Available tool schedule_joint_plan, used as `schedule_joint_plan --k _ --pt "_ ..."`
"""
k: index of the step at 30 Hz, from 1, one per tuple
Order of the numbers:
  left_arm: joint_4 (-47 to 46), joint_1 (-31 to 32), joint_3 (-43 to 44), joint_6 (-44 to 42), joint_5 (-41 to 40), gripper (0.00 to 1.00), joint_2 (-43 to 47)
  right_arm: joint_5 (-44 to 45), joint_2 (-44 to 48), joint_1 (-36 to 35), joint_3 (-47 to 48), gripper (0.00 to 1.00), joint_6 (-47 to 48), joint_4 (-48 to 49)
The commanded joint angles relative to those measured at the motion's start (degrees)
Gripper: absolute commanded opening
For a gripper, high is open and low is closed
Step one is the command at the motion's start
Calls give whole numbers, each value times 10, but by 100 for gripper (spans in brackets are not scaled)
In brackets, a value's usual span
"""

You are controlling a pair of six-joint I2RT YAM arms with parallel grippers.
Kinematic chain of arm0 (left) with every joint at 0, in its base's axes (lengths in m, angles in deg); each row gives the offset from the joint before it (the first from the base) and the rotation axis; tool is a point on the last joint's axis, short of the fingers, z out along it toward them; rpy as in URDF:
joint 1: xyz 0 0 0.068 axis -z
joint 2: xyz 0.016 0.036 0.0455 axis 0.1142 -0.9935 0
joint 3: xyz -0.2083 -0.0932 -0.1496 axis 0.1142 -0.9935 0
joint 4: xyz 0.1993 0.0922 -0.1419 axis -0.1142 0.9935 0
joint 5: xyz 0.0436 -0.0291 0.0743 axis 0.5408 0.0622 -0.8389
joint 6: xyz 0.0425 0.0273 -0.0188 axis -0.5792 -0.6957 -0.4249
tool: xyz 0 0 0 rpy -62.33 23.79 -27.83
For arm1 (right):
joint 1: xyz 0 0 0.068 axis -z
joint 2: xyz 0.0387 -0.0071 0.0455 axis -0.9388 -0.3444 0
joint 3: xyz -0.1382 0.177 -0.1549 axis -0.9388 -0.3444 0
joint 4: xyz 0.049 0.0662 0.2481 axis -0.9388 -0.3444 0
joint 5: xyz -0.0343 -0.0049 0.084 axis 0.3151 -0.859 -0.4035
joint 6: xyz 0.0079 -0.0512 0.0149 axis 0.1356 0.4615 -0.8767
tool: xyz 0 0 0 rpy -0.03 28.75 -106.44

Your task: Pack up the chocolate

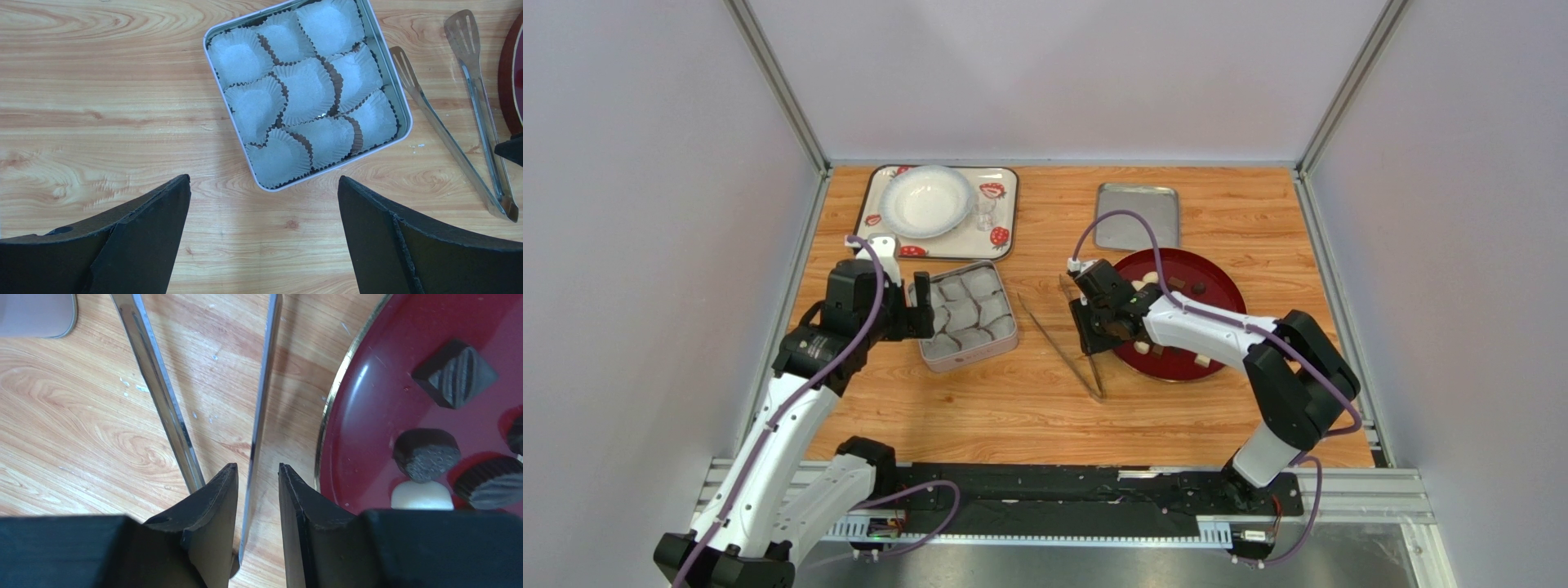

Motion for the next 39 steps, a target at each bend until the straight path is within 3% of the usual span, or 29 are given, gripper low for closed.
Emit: schedule_joint_plan --k 1,14,17,20,21,32,39 --pt "-18 2 0 -16 8 98 -1 -5 -7 -5 -1 34 -11 47" --pt "-20 2 -1 -16 20 98 -15 17 -52 -10 17 31 -14 55" --pt "-23 2 -1 -16 29 98 -15 24 -56 -10 24 22 -15 49" --pt "-26 2 0 -15 45 98 -14 32 -45 -10 23 5 -22 41" --pt "-29 2 -2 -13 57 98 -14 33 -39 -10 22 0 -23 39" --pt "-89 3 -27 103 189 96 38 61 125 -11 -14 0 -92 -24" --pt "-225 20 -77 220 282 96 60 40 222 -20 -44 0 -135 -20"
